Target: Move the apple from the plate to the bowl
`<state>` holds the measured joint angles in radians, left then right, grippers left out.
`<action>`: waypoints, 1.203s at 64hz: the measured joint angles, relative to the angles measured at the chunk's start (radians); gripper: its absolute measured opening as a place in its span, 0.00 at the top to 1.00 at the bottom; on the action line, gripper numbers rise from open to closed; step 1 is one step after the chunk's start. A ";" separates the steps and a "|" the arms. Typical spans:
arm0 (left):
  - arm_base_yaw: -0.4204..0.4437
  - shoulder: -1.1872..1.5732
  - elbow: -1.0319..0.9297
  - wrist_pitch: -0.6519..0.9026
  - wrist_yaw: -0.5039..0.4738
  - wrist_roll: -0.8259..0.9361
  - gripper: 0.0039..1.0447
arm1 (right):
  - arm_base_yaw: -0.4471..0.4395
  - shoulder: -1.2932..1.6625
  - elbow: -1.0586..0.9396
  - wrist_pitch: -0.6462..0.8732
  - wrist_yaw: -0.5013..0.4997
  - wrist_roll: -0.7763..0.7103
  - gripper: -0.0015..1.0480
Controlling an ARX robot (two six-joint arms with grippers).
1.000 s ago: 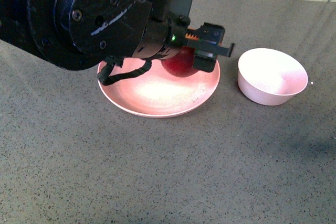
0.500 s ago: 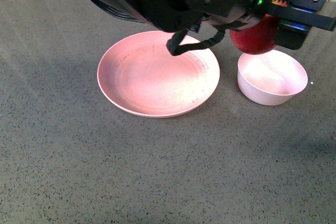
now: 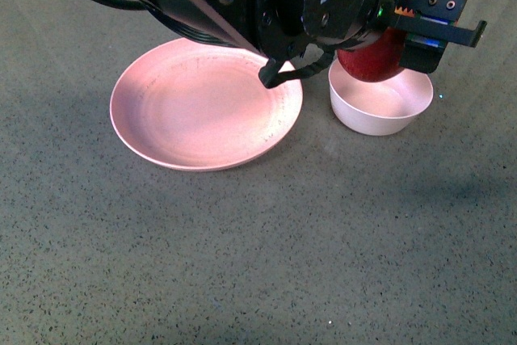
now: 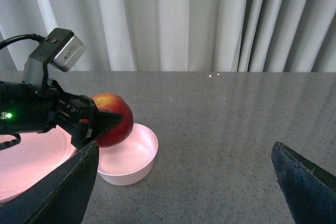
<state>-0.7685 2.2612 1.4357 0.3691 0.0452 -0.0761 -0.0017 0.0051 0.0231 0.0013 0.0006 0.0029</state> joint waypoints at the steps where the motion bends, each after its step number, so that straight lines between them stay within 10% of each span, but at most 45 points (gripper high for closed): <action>1: 0.000 0.003 0.004 -0.003 0.000 0.000 0.32 | 0.000 0.000 0.000 0.000 0.000 0.000 0.09; 15: 0.004 0.013 0.014 -0.005 -0.001 -0.006 0.07 | 0.000 0.000 0.000 0.000 0.000 0.000 0.09; 37: 0.028 -0.017 -0.068 0.037 -0.013 -0.074 0.08 | 0.000 0.000 0.000 0.000 0.000 0.000 0.09; 56: 0.325 -0.389 -0.400 0.131 -0.026 -0.136 0.08 | 0.000 0.000 0.000 0.000 0.000 0.000 0.09; 63: 0.364 -0.465 -0.672 0.609 -0.409 0.007 0.34 | 0.000 0.000 0.000 0.000 -0.004 0.000 0.09; 77: 0.474 -0.692 -0.969 0.738 -0.330 0.058 0.73 | 0.000 0.000 0.000 0.000 0.000 0.000 0.09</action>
<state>-0.2943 1.5688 0.4664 1.1069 -0.2844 -0.0185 -0.0017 0.0051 0.0231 0.0013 0.0002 0.0029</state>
